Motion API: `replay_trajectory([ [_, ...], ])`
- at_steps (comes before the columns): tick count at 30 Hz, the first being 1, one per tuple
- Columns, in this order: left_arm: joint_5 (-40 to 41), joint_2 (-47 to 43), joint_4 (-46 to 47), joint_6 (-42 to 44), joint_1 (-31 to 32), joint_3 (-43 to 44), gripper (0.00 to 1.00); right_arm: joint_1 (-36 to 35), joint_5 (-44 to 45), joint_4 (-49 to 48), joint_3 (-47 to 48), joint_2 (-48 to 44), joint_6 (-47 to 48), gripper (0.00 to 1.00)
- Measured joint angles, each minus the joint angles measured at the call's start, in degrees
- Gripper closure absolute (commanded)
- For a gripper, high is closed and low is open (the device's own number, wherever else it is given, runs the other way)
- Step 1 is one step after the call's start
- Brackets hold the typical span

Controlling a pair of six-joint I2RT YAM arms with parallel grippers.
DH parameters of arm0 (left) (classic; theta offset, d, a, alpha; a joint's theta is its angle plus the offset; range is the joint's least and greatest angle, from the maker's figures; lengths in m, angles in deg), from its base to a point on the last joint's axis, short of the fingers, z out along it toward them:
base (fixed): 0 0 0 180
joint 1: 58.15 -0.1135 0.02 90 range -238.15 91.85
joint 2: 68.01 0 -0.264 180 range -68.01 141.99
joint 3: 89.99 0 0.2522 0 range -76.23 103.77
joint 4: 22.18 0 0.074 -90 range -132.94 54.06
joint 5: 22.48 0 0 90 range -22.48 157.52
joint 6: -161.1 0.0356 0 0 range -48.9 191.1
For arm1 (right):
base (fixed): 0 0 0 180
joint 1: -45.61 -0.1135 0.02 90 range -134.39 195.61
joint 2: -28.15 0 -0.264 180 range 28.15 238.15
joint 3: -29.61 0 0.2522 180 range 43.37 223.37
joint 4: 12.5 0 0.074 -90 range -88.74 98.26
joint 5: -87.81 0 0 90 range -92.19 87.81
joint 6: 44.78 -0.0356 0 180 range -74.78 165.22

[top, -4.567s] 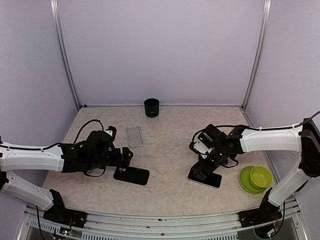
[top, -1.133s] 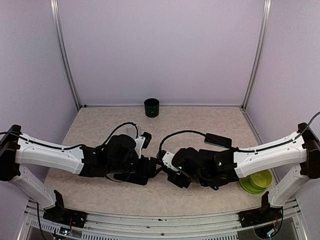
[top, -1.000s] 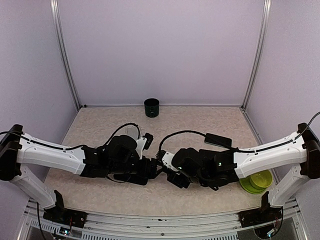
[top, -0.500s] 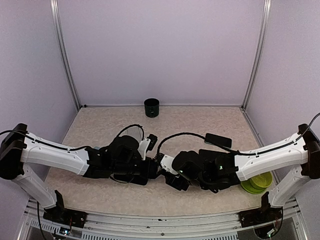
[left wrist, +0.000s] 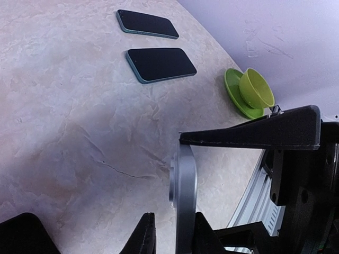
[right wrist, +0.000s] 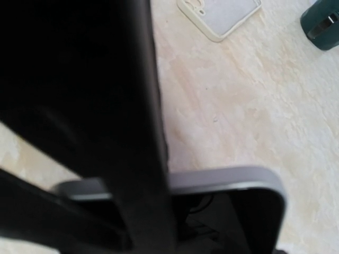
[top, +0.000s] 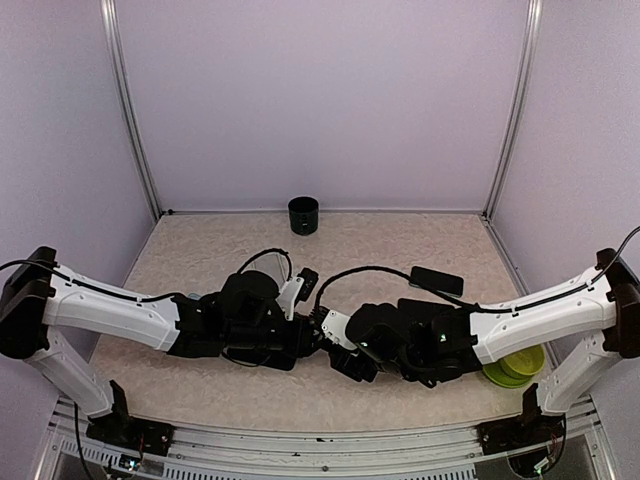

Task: Put the phone into the phone case
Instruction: Pass from the right arm to the left

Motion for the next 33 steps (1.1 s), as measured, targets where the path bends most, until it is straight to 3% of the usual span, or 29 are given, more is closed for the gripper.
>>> replay_trajectory([
  [9, -1.53, 0.00, 0.85, -0.79, -0.04, 0.00, 1.00, -0.11, 0.17, -1.01, -0.59, -0.52, -0.39, 0.31],
  [15, -1.86, 0.07, 1.46, -0.90, -0.02, 0.00, 1.00, -0.22, 0.20, -1.29, -1.27, -1.29, -0.22, 0.25],
  [22, 0.04, 0.04, 0.72, -0.98, 0.13, -0.35, 1.00, -0.55, 0.83, -2.56, -2.21, -2.97, -0.33, 0.08],
  [33, 4.17, -8.04, 0.96, -0.92, -1.14, -6.32, 1.00, -0.68, -0.74, -4.79, -5.66, -10.01, -3.26, 0.00],
])
